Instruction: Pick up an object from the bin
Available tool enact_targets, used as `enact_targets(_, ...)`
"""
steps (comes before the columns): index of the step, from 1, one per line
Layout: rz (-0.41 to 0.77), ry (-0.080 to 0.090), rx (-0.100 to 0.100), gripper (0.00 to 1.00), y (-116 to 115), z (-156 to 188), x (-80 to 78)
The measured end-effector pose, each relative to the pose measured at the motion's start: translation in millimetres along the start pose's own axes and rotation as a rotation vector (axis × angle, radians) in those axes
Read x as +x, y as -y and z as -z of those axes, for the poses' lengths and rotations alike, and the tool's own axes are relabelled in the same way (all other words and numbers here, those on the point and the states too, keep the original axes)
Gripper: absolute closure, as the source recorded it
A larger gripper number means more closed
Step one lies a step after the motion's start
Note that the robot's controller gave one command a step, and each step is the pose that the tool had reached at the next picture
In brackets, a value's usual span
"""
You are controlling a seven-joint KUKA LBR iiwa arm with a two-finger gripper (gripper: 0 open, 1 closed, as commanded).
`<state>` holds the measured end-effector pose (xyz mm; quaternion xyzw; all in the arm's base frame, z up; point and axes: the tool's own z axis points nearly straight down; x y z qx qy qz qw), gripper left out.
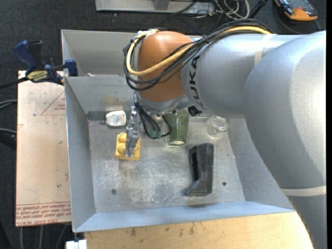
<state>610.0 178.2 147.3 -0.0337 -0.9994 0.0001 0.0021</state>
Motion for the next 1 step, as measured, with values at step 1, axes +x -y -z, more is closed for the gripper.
enact_targets(1,-0.018,0.004,-0.001,1.0,-5.5,68.3,2.3)
